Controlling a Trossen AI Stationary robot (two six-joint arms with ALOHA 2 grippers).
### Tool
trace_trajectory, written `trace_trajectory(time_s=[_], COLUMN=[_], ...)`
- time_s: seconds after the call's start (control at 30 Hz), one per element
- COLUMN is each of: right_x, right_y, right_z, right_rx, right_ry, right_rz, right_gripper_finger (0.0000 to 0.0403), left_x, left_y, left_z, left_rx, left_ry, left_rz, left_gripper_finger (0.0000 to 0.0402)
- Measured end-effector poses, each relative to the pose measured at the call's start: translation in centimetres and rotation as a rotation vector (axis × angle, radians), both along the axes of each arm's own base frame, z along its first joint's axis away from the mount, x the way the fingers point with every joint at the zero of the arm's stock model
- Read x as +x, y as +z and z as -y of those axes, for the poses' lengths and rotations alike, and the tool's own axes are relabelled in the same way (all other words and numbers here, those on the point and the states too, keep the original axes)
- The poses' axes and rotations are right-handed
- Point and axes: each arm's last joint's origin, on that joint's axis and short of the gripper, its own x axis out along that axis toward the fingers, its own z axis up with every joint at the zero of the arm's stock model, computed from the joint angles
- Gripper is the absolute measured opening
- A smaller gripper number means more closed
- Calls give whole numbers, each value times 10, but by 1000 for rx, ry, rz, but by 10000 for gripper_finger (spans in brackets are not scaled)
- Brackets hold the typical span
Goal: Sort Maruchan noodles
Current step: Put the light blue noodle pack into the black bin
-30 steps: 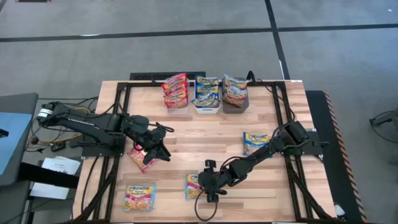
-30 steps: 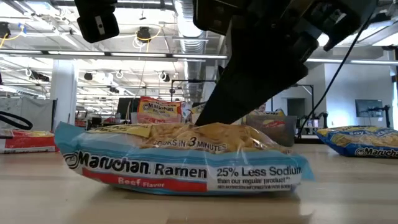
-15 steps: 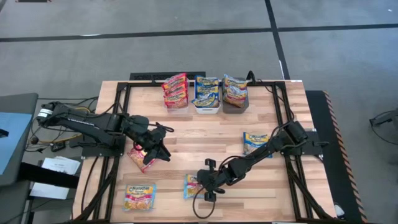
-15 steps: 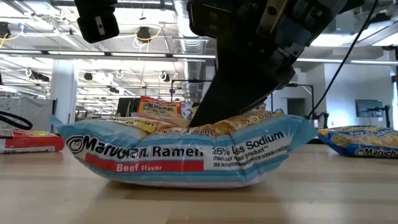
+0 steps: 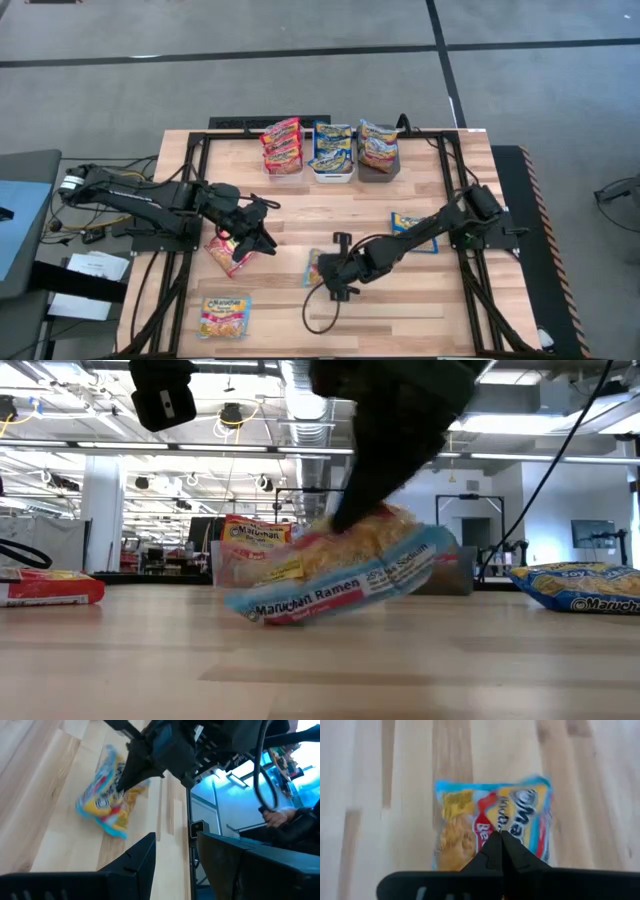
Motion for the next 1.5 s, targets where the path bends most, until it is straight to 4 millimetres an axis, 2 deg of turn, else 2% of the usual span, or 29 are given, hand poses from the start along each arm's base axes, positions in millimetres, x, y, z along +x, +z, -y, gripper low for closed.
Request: trace_trajectory(time_s=[0.47, 0.67, 0.93, 1.27, 1.5], right_x=[-30, -45, -66, -90, -111], right_y=[60, 88, 115, 134, 133], right_z=[36, 57, 90, 143, 183], right_rx=[-223, -330, -445, -551, -583], right_ry=[-66, -66, -93, -119, -159], right_rz=[14, 16, -31, -172, -258], right_gripper_finger=[4, 4, 4, 3, 3], left_x=[1, 1, 1, 3, 5], left_y=[1, 1, 2, 6, 6], left_z=[0, 0, 0, -1, -19], left_rx=[19, 12, 11, 7, 52], left_ry=[-10, -5, -3, 25, 95], left_rz=[23, 18, 28, 67, 82], left_gripper_finger=[130, 130, 130, 130, 130])
